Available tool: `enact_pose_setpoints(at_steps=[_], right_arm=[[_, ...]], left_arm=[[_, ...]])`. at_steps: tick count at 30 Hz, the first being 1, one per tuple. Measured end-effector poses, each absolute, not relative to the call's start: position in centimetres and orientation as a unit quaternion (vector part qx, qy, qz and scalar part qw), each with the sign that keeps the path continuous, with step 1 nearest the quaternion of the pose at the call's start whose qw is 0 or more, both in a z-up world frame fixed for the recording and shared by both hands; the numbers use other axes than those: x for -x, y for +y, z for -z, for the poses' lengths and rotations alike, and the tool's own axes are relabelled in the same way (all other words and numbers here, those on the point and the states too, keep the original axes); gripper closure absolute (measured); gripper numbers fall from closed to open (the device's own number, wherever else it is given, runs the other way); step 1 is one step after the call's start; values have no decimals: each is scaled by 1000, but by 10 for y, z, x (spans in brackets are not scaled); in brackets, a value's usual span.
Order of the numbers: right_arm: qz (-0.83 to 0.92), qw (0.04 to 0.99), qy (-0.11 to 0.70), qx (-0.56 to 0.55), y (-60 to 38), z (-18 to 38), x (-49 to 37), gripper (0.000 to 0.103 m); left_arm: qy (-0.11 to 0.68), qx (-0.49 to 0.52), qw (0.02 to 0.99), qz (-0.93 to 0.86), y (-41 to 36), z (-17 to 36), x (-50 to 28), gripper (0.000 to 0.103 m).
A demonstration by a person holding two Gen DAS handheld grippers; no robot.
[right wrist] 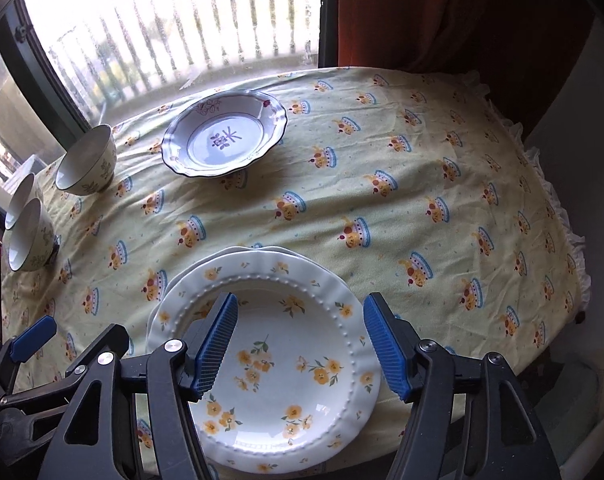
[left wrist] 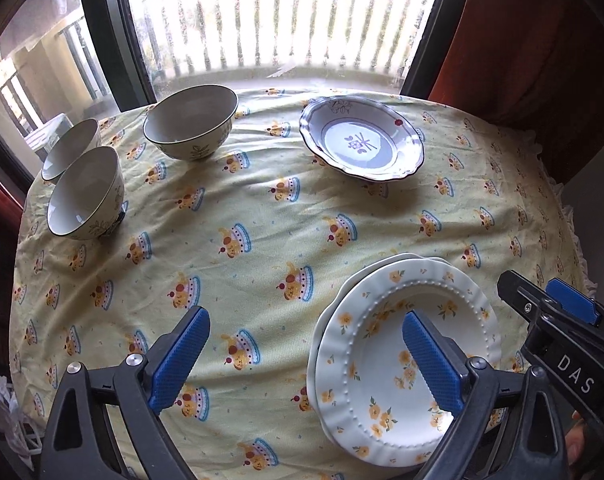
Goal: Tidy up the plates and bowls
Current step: 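Move both grippers toward the red-rimmed deep plate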
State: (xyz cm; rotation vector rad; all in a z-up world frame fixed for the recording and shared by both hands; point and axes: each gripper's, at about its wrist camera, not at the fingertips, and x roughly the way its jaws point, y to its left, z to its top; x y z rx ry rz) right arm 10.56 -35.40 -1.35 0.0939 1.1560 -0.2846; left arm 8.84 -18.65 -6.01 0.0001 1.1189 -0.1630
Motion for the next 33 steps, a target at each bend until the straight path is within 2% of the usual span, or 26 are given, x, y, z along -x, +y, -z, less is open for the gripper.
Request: enact_pose_setpoints(at_steps=[15, 33], right_arm=[[51, 861, 505, -28, -371, -13, -165, 34], [-25, 857, 513, -38, -405, 19, -283, 34]], left_arm=[[500, 15, 866, 30, -220, 40, -135, 3], [499, 35, 864, -56, -251, 52, -230, 4]])
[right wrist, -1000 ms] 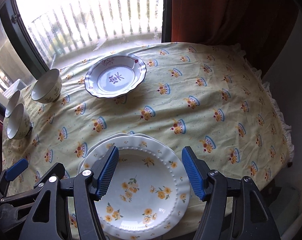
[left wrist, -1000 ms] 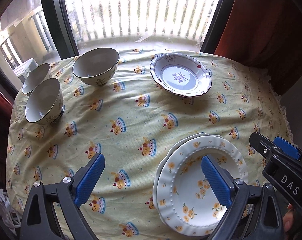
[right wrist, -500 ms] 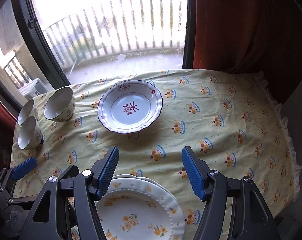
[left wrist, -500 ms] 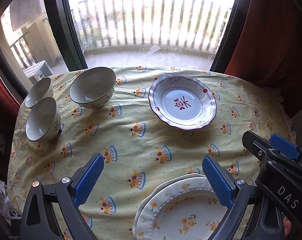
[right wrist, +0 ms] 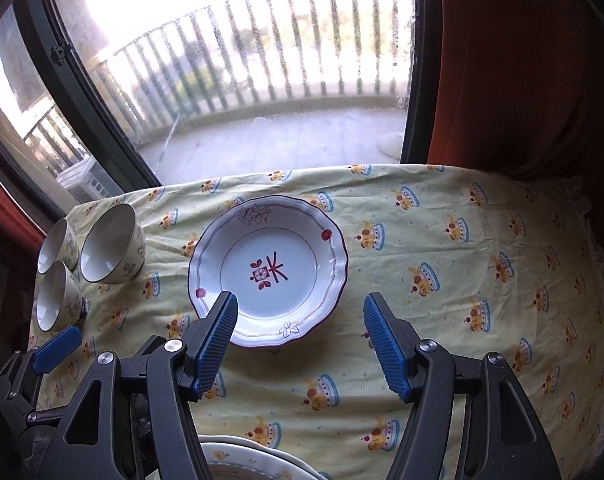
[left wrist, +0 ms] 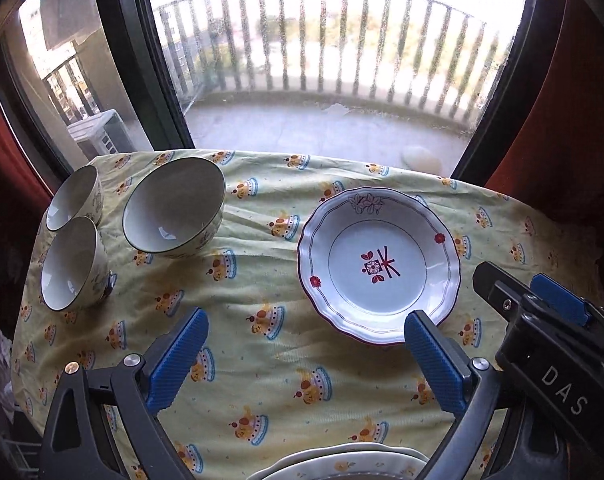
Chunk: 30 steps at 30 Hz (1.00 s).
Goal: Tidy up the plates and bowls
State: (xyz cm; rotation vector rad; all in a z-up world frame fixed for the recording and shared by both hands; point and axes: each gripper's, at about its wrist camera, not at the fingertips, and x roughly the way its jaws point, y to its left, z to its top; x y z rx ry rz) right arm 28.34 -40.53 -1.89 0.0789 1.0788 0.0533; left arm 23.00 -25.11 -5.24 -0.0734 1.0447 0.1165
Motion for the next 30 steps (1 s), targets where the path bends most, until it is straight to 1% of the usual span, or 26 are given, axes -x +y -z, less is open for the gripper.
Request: enact_pose_setpoints(at_steps=[2, 7, 12, 23, 26, 28, 30], right_arm=[[-26, 855, 517, -38, -406, 23, -295, 34], [-25, 855, 517, -35, -411, 31, -322, 34], [-14, 854, 519, -40, -418, 51, -346, 34], [4, 840, 542, -33, -422, 106, -380, 34], [-2, 831, 555, -36, -420, 121, -385, 38], [-3, 828, 560, -33, -418, 128, -388, 41], [-6, 824, 565, -35, -416, 134, -389, 46]], left_arm=[[502, 33, 862, -64, -253, 54, -241, 6], [489, 26, 868, -87, -258, 63, -267, 7], [494, 32, 865, -84, -260, 86, -292, 10], [527, 29, 848, -57, -263, 141, -333, 22], [537, 31, 841, -53, -262, 153, -336, 27], [543, 37, 838, -50, -260, 159, -337, 34], [539, 38, 840, -47, -260, 160, -337, 33]])
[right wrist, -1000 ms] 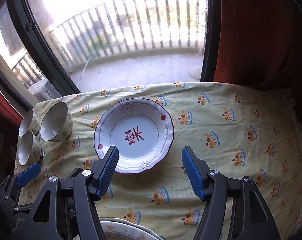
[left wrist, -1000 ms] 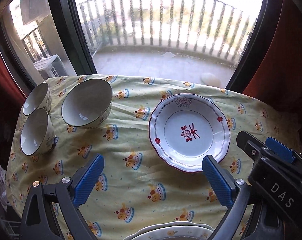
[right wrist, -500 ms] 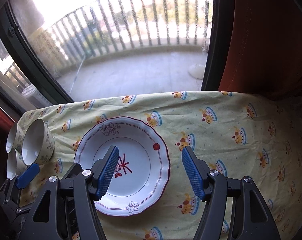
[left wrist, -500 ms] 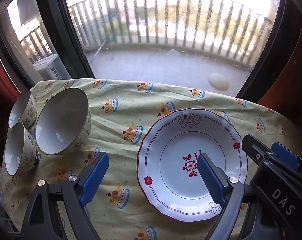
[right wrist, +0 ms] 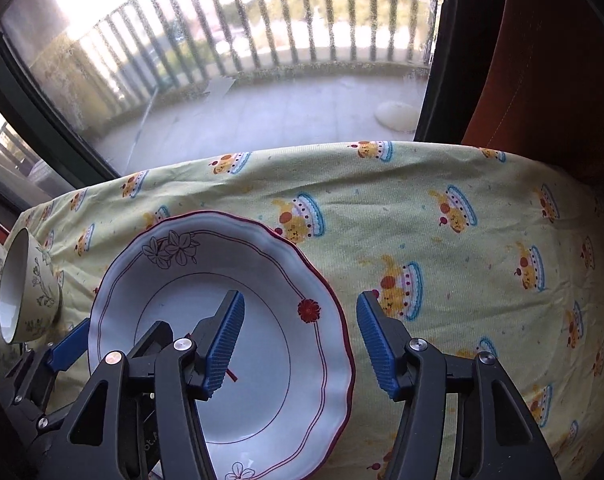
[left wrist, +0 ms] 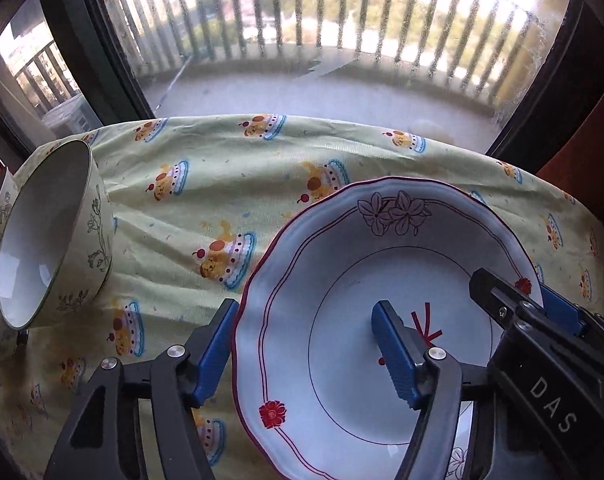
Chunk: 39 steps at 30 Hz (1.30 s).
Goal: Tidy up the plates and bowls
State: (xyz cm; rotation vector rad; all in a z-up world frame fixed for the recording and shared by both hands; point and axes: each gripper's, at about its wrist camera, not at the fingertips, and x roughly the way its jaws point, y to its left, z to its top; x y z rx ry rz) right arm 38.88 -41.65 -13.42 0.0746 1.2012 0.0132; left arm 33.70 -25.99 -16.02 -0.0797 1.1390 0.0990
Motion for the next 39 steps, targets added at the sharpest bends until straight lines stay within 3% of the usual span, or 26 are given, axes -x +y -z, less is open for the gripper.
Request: enact_pose_setpoints(at_steps=[7, 17, 21, 39], right_arm=[[-1, 825, 564, -30, -418, 135, -388, 56], [-15, 810, 586, -31, -421, 130, -356, 57], [-19, 810, 586, -26, -424, 128, -342, 67], [-14, 806, 591, -3, -417, 134, -347, 64]], left_arm=[[543, 32, 838, -38, -260, 162, -339, 35], [561, 14, 827, -11, -261, 163, -311, 35], [565, 8, 825, -4, -259, 162, -304, 35], [544, -4, 839, -16, -262, 154, -300, 37]])
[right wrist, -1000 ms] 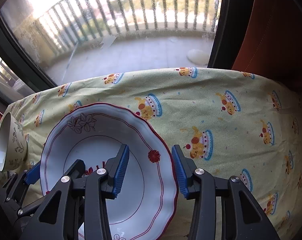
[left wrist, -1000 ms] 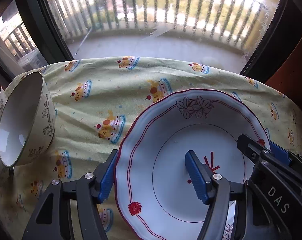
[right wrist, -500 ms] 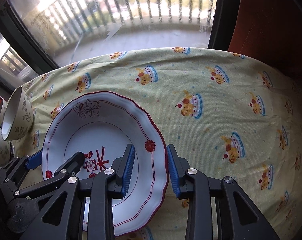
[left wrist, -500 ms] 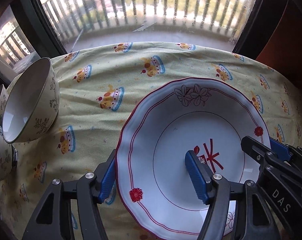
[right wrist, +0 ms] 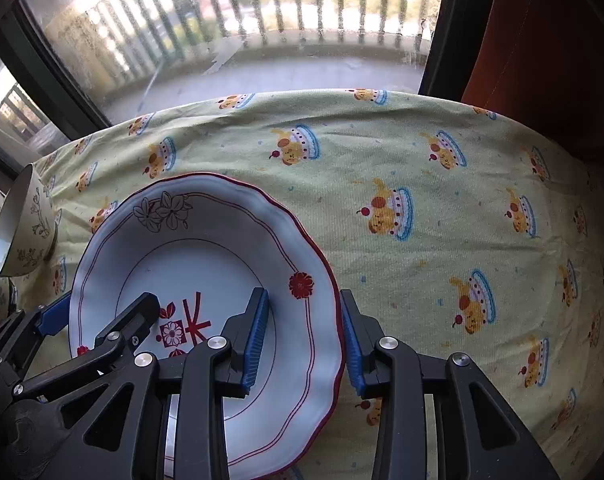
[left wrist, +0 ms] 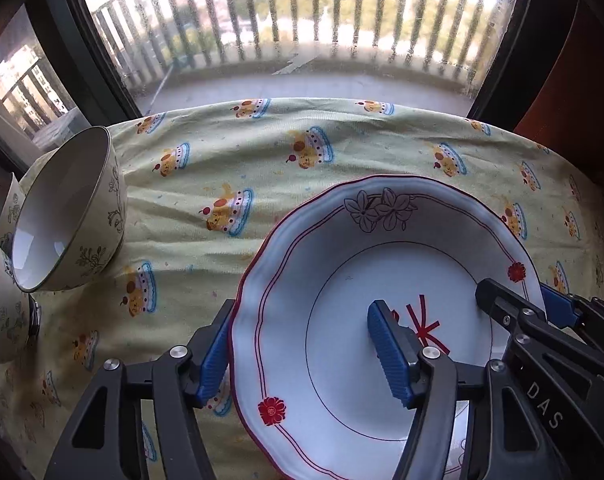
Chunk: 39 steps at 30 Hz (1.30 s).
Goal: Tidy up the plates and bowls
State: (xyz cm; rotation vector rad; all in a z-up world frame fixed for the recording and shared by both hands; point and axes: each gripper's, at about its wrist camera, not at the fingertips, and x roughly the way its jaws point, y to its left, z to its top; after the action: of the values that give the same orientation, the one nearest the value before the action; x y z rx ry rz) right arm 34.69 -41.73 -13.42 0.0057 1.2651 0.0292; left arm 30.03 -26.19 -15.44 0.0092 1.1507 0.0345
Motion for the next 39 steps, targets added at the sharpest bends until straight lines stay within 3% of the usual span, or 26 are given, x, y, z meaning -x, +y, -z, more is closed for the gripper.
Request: enact_pose_setpoints(at_steps=[25, 39], right_arm=[[21, 847, 532, 15, -373, 15, -263, 63], [81, 858, 508, 9, -348, -12, -168, 63]], left_arm=[[474, 14, 880, 30, -227, 49, -205, 37], [462, 0, 882, 96, -211, 43, -141, 37]])
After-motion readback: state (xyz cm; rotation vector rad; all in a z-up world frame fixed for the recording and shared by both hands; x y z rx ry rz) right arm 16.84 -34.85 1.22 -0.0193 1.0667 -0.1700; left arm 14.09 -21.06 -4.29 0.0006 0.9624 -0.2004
